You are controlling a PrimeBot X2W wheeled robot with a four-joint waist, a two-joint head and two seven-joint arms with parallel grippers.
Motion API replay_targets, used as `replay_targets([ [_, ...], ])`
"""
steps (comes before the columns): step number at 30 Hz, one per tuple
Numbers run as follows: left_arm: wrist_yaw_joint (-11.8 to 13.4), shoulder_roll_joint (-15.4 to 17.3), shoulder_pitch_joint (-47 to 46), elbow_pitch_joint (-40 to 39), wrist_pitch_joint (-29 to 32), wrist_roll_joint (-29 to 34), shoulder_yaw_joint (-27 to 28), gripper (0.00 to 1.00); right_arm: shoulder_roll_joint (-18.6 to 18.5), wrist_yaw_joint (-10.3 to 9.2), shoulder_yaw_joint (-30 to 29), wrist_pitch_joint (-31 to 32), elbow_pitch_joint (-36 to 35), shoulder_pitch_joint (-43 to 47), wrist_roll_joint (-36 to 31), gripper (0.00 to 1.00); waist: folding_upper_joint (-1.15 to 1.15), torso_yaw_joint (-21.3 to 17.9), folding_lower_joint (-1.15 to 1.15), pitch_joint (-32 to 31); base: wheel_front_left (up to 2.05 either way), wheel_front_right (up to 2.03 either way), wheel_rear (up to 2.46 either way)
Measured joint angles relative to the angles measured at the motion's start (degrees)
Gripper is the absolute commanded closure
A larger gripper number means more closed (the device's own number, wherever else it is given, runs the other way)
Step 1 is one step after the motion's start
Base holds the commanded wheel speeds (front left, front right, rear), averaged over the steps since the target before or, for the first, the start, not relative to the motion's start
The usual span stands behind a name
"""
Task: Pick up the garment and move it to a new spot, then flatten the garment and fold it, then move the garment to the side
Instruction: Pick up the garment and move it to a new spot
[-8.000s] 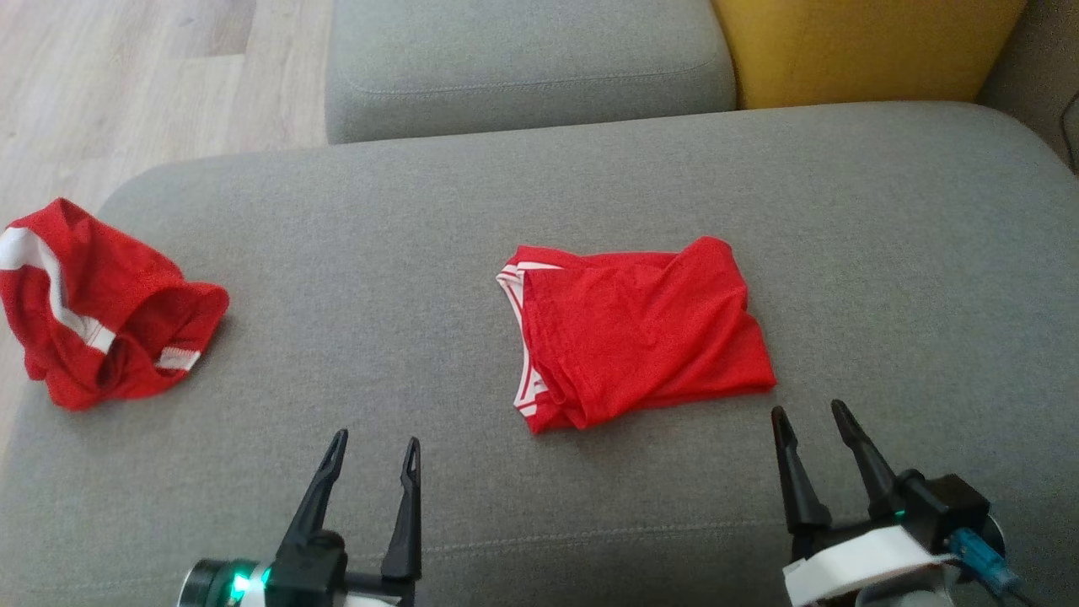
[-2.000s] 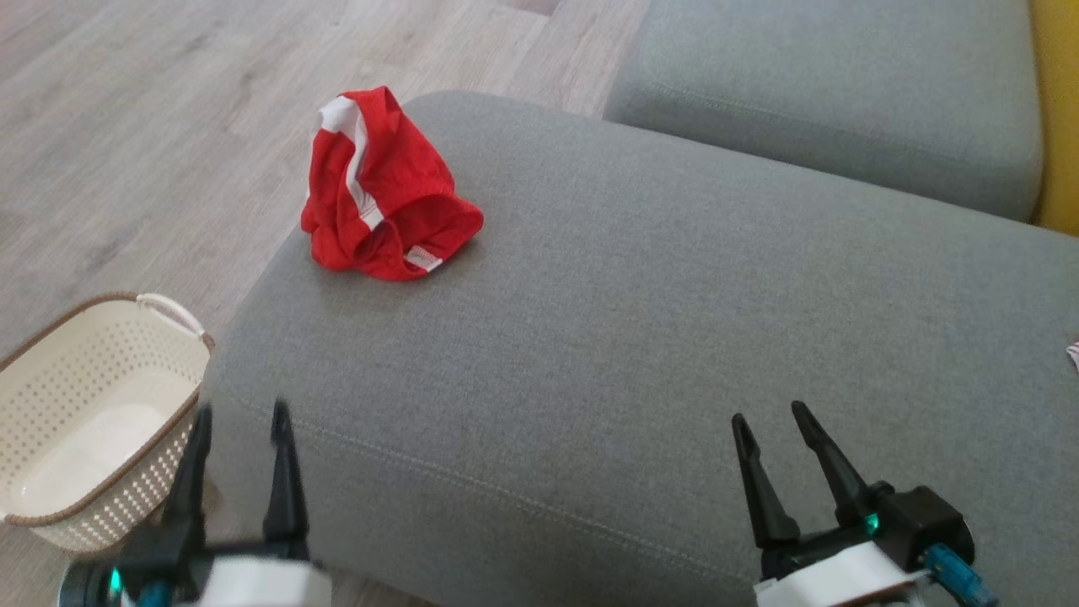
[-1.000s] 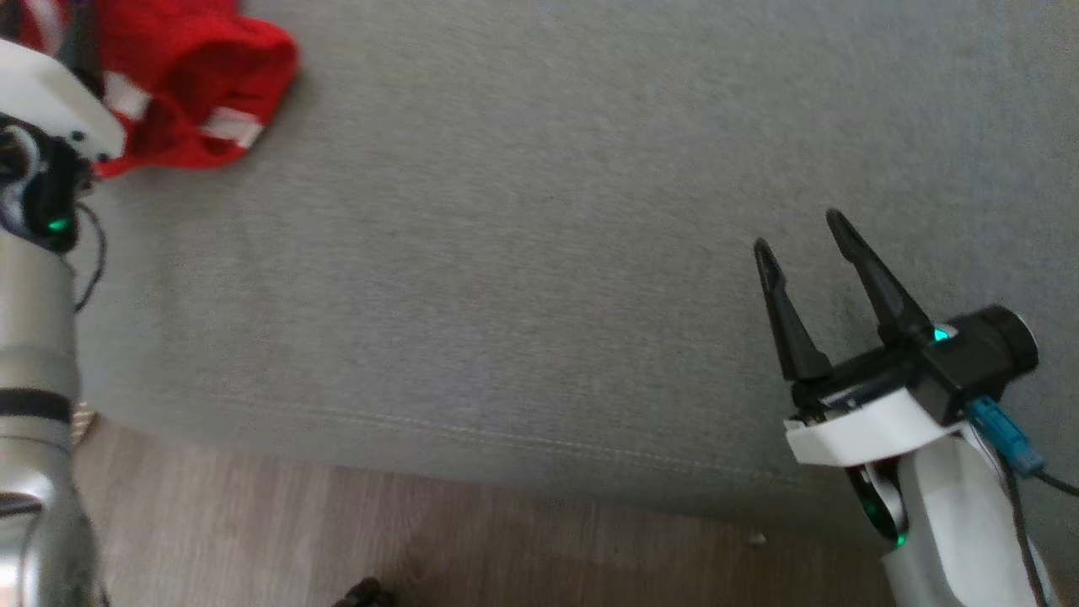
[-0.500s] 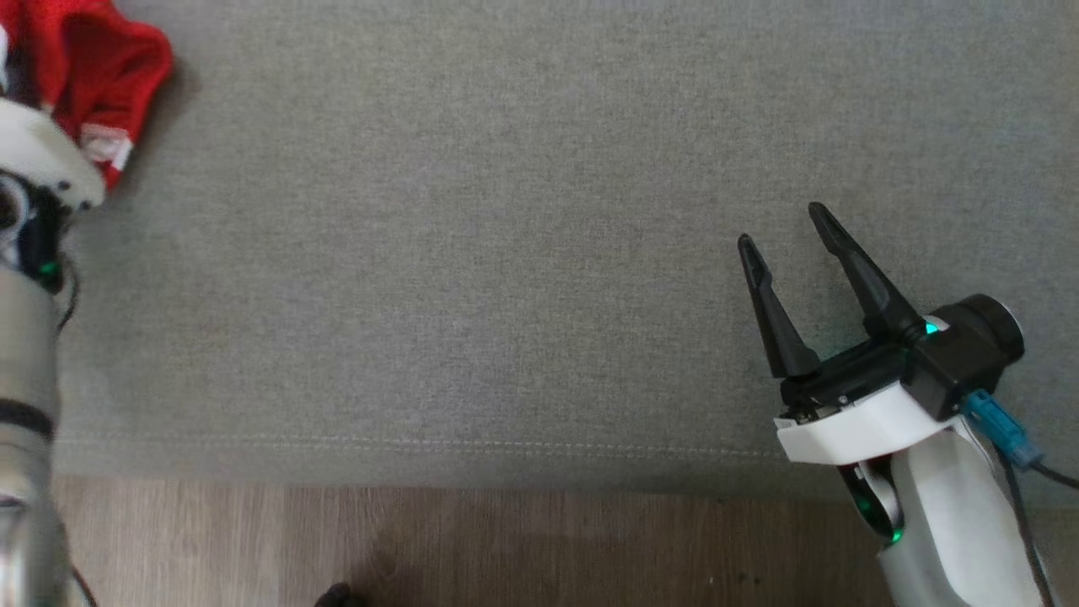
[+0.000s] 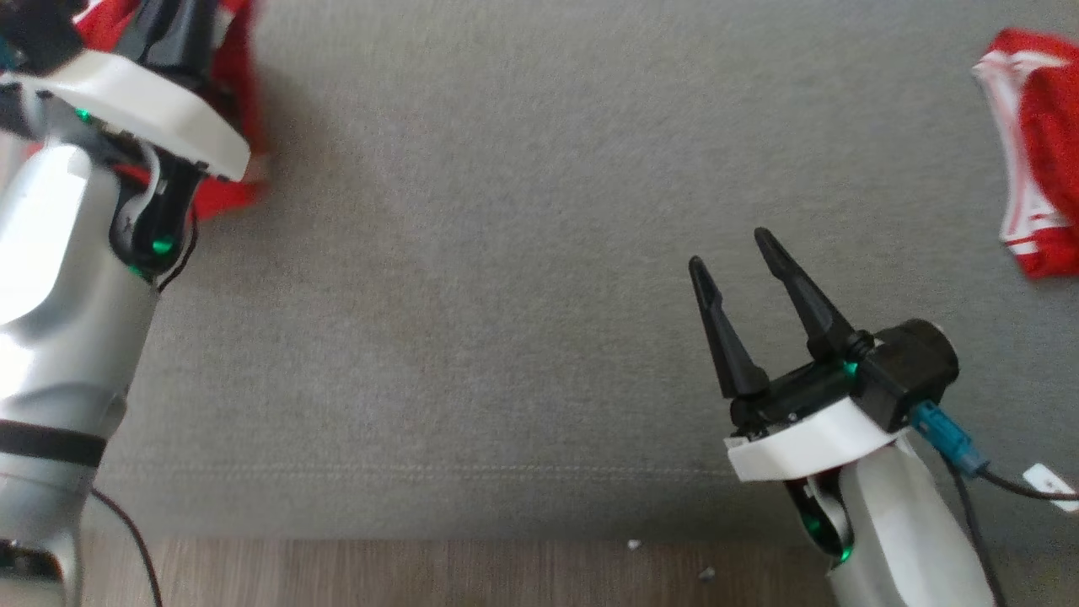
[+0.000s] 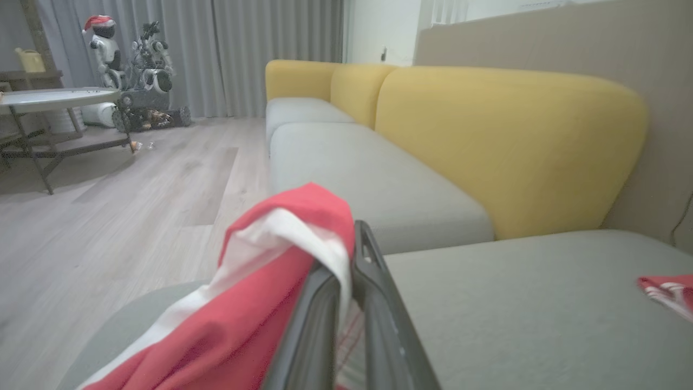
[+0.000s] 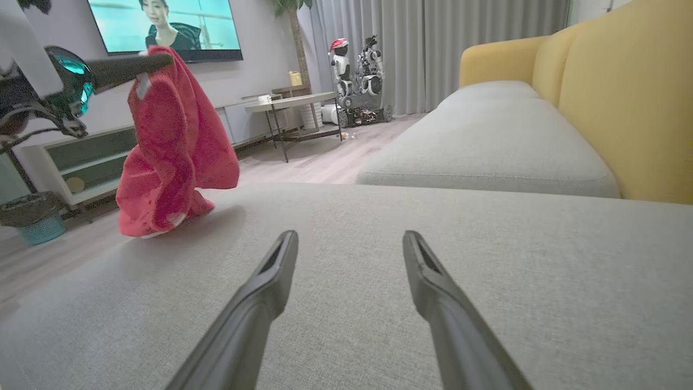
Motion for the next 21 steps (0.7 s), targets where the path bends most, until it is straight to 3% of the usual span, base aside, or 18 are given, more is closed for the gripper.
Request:
replay_targets([
  [5, 0.0, 2.1, 0.01, -8.66, -0.15, -4.09, -2.43, 1.0, 1.49, 0.0, -0.53, 0.0, -0.07, 2.18, 0.1, 0.0, 0.0, -2.43, 0.0, -4.13, 0.0, 0.0, 0.0],
  [9, 0.04, 1.96, 0.0, -13.19, 0.34, -6.95, -2.02, 1.0, 2.3, 0.0, -0.51, 0.0, -0.16, 4.01, 0.51, 0.0, 0.0, -5.38, 0.0, -6.66, 0.0, 0.0, 0.0],
  [17, 3.03, -4.13, -1.24, -17.79, 4.78, -11.95, -1.87, 1.0, 2.7, 0.0, -1.9, 0.0, -1.16, 4.9, 0.52, 0.0, 0.0, -10.46, 0.0, -10.08, 0.0, 0.0, 0.0],
  [21, 3.7, -5.01, -1.24, -16.67, 6.78, -11.93, -3.82, 1.0, 2.83, 0.0, -1.74, 0.0, -1.15, 4.91, 0.52, 0.0, 0.0, -12.22, 0.0, -9.91, 0.0, 0.0, 0.0],
])
